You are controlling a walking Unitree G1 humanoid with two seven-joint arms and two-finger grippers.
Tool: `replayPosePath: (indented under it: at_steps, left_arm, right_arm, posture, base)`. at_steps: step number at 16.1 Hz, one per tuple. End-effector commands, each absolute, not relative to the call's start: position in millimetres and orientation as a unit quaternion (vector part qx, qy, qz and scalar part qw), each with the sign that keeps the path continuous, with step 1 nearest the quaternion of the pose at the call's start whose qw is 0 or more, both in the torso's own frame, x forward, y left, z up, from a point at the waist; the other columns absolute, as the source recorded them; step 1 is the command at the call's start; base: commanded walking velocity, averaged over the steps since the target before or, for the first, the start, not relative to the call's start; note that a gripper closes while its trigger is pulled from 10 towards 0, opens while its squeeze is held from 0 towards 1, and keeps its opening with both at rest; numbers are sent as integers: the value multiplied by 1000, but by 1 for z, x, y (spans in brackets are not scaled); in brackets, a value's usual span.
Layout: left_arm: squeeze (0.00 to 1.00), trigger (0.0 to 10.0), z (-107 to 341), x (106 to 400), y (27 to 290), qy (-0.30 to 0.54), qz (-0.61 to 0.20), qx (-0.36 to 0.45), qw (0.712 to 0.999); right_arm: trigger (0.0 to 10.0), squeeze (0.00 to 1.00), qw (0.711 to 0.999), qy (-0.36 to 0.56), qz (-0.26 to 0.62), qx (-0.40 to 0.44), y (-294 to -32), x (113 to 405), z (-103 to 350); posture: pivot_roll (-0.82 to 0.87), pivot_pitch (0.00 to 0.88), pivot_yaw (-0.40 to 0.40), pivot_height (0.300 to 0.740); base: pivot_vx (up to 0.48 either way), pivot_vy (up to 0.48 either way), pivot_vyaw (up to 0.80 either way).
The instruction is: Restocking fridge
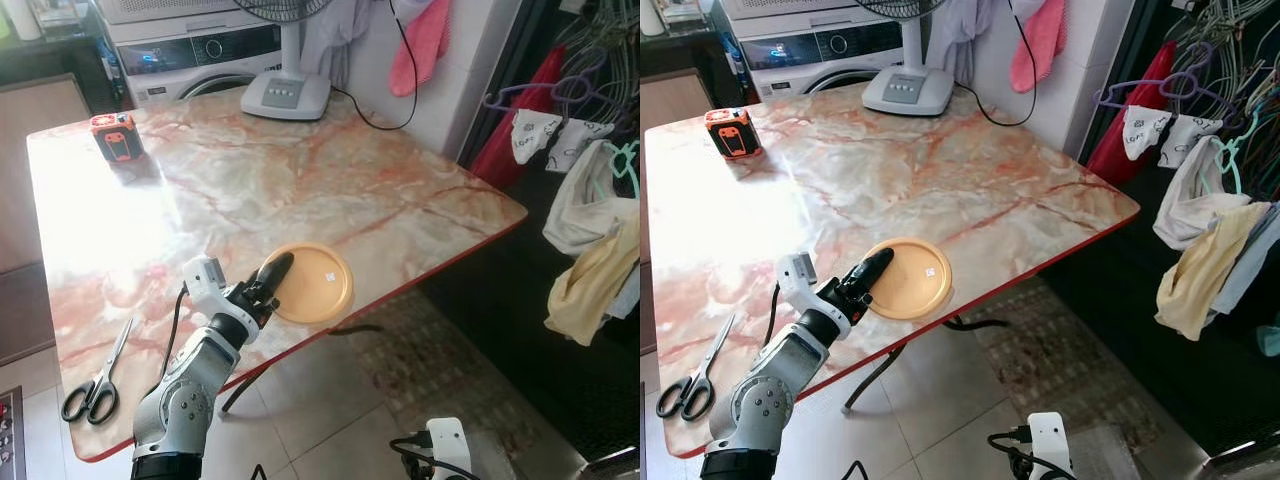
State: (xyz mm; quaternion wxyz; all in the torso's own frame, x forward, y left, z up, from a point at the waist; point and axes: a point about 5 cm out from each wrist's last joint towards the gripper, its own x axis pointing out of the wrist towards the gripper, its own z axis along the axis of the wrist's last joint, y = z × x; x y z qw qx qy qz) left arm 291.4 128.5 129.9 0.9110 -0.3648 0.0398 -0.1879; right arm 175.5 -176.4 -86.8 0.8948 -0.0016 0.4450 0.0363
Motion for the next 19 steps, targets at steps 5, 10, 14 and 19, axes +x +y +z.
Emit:
replayPosePath:
  at_steps: [5, 10, 14, 19]
  left_arm:
    - [0, 10000, 137, 291, 129, 24, -191, -357, 914]
    - [0, 10000, 136, 291, 129, 26, -192, -354, 915]
    - [0, 10000, 135, 292, 128, 28, -195, -350, 916]
    - [0, 10000, 117, 289, 132, 66, -183, -305, 932]
  right_arm:
    - [10000, 0, 895, 444, 30, 2, -178, 174, -87]
    - [10000, 0, 895, 445, 30, 1, -178, 174, -87]
    - [10000, 0, 896, 444, 28, 2, -178, 174, -87]
    - [10000, 0, 895, 444, 29, 2, -177, 174, -87]
  posture:
    - [-73, 35, -38, 740]
    - [-74, 31, -37, 740]
    - [-76, 27, -36, 740]
    - [-75, 19, -36, 740]
  base:
    - [-284, 0, 0]
    - [-286, 0, 0]
    - [-277, 0, 0]
    - [0, 0, 0]
